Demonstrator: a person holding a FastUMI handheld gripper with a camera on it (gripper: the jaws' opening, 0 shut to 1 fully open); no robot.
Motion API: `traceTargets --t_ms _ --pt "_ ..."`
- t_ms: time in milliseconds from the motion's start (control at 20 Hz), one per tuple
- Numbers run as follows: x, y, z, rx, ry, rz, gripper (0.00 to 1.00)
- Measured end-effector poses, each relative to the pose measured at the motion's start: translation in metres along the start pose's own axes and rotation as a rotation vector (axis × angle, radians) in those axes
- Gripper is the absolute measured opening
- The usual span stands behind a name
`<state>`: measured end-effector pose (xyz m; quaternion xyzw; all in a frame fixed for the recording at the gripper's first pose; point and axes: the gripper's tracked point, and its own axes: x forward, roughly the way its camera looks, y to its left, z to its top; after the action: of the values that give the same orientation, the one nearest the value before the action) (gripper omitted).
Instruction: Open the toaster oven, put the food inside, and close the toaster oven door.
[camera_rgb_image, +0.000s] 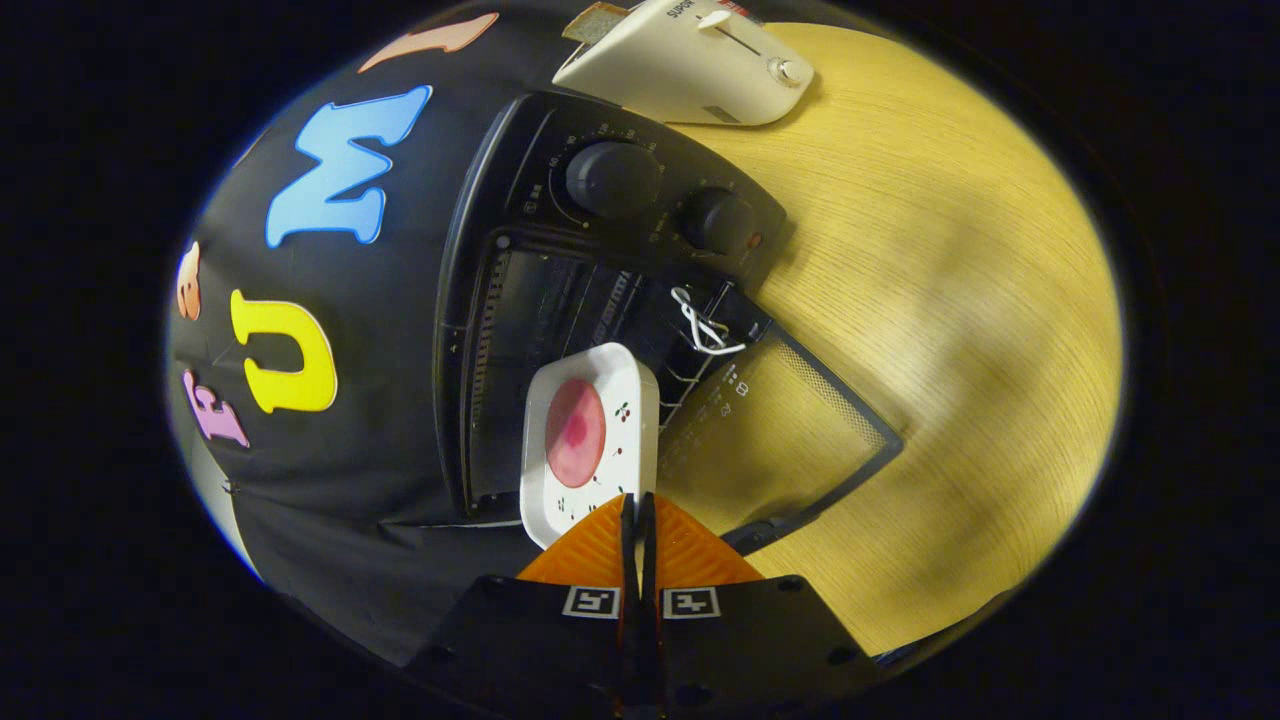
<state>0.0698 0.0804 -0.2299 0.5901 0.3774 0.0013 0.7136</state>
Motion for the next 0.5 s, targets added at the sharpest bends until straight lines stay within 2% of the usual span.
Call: traceTargets --t_ms 500 --pt "0.057 0.028 0.033 0.169 -0.157 0.086 0.02"
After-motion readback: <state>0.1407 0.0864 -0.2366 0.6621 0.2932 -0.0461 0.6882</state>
